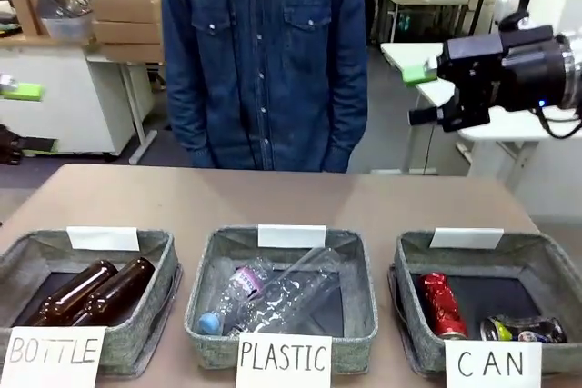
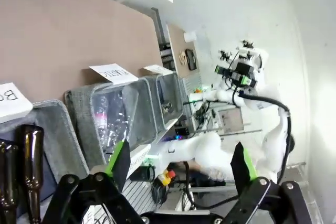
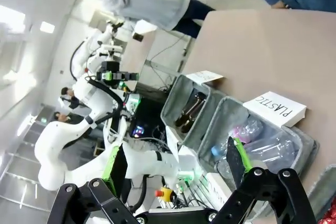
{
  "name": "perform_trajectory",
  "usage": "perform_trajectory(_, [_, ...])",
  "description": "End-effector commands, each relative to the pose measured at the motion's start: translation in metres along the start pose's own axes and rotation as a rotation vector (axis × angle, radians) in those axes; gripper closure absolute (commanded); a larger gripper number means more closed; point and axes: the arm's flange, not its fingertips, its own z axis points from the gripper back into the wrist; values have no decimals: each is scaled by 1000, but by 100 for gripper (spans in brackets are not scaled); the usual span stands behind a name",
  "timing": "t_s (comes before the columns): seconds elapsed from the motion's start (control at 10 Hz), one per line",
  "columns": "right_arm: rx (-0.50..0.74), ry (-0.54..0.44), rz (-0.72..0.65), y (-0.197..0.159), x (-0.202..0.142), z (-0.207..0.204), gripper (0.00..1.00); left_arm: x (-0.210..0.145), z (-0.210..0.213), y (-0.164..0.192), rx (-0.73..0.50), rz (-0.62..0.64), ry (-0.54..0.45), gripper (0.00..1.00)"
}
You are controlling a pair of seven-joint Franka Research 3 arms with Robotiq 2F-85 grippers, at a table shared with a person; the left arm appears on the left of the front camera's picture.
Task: Sort the can waste into the basket.
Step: Pick up the can waste from the table and place it in the right Fabric basket.
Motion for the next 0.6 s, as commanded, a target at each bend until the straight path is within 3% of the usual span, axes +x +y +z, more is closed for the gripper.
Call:
perform_trajectory(0.0, [23,24,18,4,-7,0,0,14,-10,-16,24,-60,104,0])
perform_trajectory(0.5, [23,24,18,4,-7,0,0,14,-10,-16,24,-60,104,0])
